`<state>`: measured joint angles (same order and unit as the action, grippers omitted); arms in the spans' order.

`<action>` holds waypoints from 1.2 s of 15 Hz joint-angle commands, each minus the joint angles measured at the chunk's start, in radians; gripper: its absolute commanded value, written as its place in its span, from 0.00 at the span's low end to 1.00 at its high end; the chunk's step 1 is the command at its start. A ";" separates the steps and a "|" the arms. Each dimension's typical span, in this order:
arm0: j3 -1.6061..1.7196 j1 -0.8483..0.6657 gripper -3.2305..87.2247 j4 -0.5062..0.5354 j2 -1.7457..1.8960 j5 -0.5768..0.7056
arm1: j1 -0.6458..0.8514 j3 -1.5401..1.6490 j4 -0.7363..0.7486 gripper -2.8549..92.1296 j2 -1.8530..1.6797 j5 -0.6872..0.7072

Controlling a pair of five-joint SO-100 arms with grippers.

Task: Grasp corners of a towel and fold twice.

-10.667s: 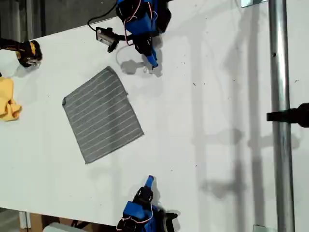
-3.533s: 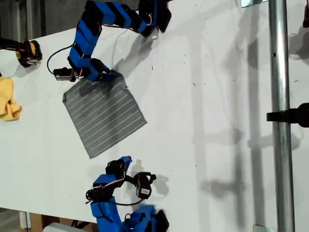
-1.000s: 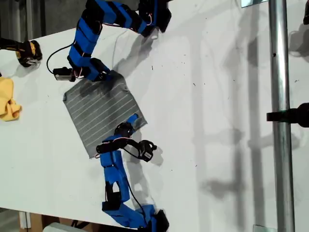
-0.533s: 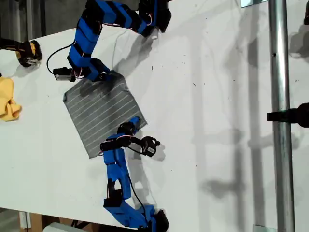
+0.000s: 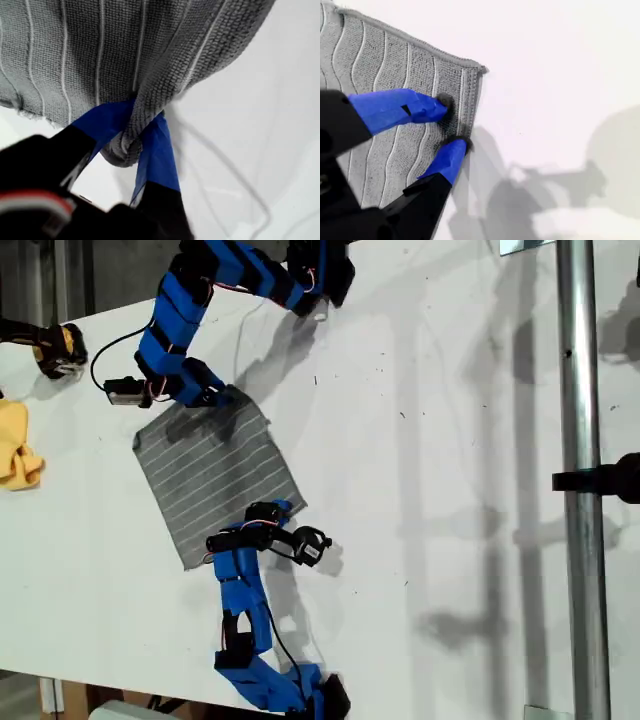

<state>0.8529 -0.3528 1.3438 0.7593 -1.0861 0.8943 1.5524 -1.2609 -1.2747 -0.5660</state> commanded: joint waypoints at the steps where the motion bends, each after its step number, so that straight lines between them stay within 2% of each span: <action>1: -0.040 -0.003 0.05 0.032 0.005 -0.005 | -0.005 -0.051 -0.008 0.03 -0.089 -0.006; 5: -0.040 0.000 0.03 0.031 0.006 -0.032 | -0.017 -0.051 -0.006 0.03 -0.084 -0.009; 6: -0.040 0.006 0.07 0.015 0.014 -0.044 | -0.015 -0.051 -0.003 0.03 -0.078 -0.009; 7: -0.041 0.018 0.22 0.005 0.026 -0.054 | -0.015 -0.051 -0.002 0.03 -0.072 -0.009; 8: -0.043 0.028 0.30 -0.006 0.051 -0.054 | -0.015 -0.051 0.000 0.03 -0.067 -0.009; 10: -0.043 0.051 0.40 -0.018 0.112 0.023 | -0.012 -0.051 0.005 0.03 -0.057 -0.009; 14: -0.038 0.080 0.43 0.006 0.199 0.060 | -0.012 -0.054 0.009 0.03 -0.046 -0.008; 18: -0.043 0.081 0.42 -0.009 0.080 0.012 | -0.018 -0.057 0.009 0.03 -0.049 -0.011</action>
<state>0.8529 -0.2761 1.3453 0.8468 -1.0569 0.8882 1.5524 -1.2609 -1.2763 -0.5660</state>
